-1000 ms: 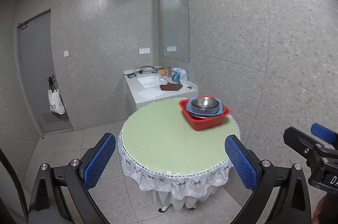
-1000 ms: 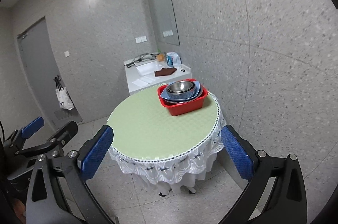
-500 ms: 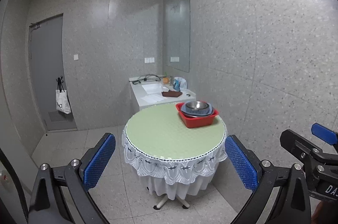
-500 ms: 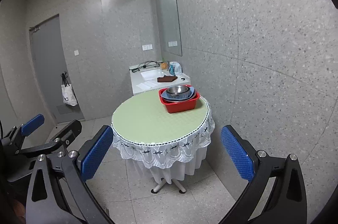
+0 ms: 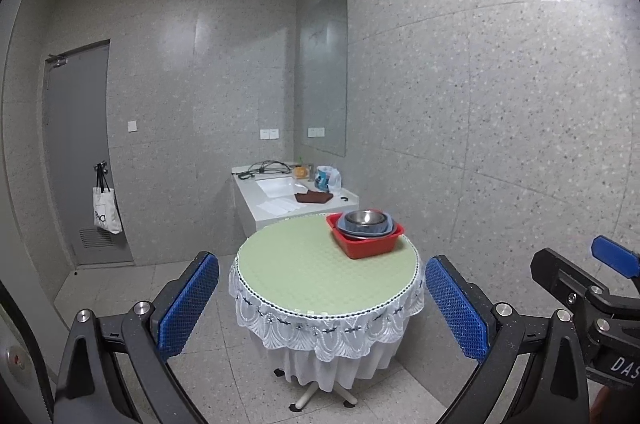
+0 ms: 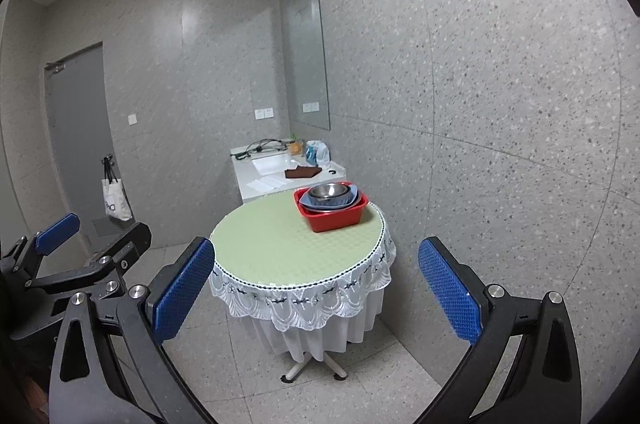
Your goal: Organize plates and bowls
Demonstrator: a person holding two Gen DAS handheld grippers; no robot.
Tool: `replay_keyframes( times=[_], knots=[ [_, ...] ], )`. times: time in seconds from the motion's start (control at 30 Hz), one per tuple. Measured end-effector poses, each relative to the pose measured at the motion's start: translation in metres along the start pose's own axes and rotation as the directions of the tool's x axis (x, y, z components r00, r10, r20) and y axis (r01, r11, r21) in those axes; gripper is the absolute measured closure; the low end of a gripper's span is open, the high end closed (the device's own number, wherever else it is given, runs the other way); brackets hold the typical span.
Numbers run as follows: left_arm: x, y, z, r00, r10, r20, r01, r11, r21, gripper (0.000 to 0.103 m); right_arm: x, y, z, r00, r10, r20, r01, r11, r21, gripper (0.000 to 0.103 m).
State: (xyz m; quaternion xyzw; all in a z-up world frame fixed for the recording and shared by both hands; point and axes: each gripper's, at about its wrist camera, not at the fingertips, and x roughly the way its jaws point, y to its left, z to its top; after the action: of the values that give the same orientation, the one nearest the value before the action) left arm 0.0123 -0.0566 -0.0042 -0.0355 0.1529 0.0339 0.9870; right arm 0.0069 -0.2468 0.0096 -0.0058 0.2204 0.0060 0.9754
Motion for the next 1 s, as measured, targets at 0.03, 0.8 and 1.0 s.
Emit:
replay_keyframes(
  times=[0.03, 0.8, 1.0],
  knots=[
    [-0.002, 0.005, -0.001, 1.0, -0.002, 0.002, 0.002, 1.0, 0.0, 0.001, -0.001, 0.002, 0.0, 1.0, -0.004, 0.001, 0.004, 1.0, 0.0, 0.0],
    [-0.007, 0.033, -0.004, 0.999, -0.036, 0.0, 0.036, 0.999, 0.006, 0.001, -0.004, 0.017, -0.004, 0.999, -0.052, 0.003, 0.052, 0.999, 0.0, 0.0],
    [-0.003, 0.028, -0.004, 1.0, -0.027, -0.001, 0.027, 1.0, 0.007, 0.001, -0.001, 0.015, -0.005, 0.999, -0.046, -0.005, 0.046, 0.999, 0.001, 0.0]
  ],
)
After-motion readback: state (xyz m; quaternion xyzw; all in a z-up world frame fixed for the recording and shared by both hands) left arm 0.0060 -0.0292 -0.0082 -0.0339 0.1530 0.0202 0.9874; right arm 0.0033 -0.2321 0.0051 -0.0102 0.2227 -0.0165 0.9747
